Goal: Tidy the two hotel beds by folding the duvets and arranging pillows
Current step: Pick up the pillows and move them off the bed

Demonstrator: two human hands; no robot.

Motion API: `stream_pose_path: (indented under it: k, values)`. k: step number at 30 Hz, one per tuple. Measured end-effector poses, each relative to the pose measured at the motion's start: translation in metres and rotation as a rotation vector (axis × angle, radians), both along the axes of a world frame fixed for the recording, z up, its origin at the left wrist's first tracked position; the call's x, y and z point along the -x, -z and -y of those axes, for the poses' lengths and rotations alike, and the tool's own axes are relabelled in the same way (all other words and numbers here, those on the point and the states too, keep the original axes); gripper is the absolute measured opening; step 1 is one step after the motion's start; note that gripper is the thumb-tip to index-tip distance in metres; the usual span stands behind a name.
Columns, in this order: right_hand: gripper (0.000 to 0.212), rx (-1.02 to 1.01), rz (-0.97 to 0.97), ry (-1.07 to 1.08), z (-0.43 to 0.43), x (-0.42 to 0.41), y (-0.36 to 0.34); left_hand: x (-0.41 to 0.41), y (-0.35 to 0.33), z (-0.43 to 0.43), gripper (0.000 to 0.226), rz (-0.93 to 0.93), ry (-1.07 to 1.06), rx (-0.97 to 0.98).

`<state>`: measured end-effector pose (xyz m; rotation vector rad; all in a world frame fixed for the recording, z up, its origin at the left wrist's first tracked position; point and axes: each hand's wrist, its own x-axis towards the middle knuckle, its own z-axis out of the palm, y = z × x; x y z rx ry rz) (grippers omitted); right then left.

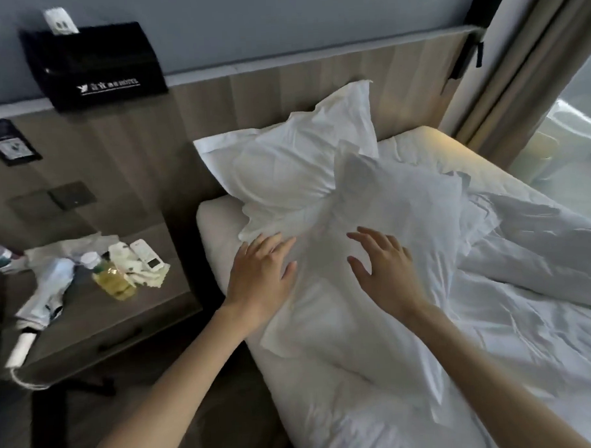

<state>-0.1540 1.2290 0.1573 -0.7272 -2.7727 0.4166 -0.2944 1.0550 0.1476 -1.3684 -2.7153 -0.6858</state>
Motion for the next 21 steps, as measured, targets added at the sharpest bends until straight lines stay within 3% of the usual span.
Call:
stream_pose_path:
  k: [10,21]
  values:
    - [0.044,-0.041,0.030,-0.532,0.153,0.006,0.017,-0.093,0.011,0.212,0.045,-0.001,-0.511,0.035]
    - [0.047,0.029,0.076,-1.175,0.415,0.009,-0.008,-0.259,-0.008,0.465,0.052,-0.036,-1.258,0.020]
